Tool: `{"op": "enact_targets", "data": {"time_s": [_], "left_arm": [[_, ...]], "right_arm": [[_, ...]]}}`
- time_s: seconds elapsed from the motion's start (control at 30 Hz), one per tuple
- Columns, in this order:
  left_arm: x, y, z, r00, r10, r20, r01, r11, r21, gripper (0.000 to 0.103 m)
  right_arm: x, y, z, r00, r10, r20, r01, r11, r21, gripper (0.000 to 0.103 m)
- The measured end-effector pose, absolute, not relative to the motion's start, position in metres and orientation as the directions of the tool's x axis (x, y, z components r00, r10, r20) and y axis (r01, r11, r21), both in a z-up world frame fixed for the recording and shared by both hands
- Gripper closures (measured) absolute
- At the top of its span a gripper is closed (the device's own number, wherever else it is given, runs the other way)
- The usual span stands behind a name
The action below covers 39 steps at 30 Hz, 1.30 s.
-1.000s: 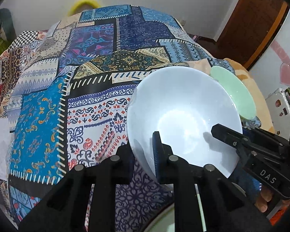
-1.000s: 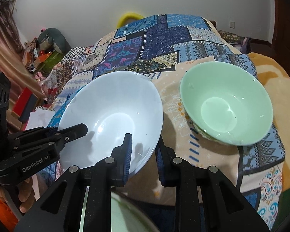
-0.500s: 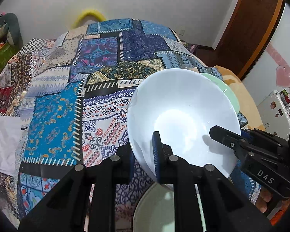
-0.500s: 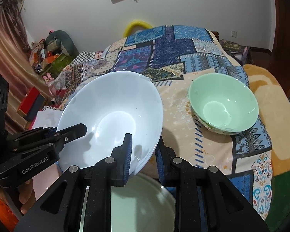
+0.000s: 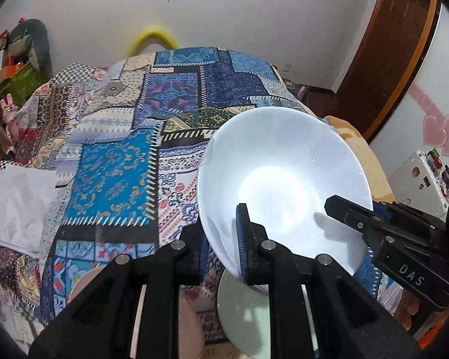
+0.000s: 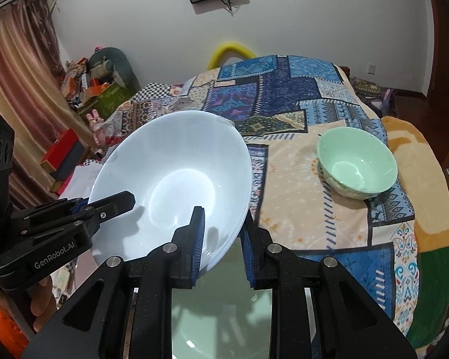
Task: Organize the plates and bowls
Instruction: 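Lift the black-spotted white bowl with both grippers and carry it over the pink bowl, then lower the black-spotted white bowl into the pale pink bowl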
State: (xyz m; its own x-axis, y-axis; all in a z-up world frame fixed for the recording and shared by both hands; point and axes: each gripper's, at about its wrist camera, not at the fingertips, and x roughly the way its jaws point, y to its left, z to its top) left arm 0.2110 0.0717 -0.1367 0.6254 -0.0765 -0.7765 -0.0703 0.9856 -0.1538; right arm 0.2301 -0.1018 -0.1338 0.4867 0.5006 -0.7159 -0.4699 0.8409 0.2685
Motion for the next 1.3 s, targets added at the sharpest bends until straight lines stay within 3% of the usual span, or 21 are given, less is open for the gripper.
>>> {"op": "enact_targets", "data": {"time_s": [0.67,1.3], "left_arm": [[0.125,0.122,-0.128,0.637,-0.006,-0.771,-0.171,0.974,-0.148,0.087],[0.085,0.177,-0.178,0.560,0.022,-0.828,-0.275,0.948,-0.161,0.087]], "right_arm": [[0.184,-0.049,-0.141,0.418,0.560,-0.715,-0.560,0.779,0.283,0.082],[0.155,0.002,-0.179,0.298,0.561,-0.772,-0.605,0.737,0.302,0.082]]}}
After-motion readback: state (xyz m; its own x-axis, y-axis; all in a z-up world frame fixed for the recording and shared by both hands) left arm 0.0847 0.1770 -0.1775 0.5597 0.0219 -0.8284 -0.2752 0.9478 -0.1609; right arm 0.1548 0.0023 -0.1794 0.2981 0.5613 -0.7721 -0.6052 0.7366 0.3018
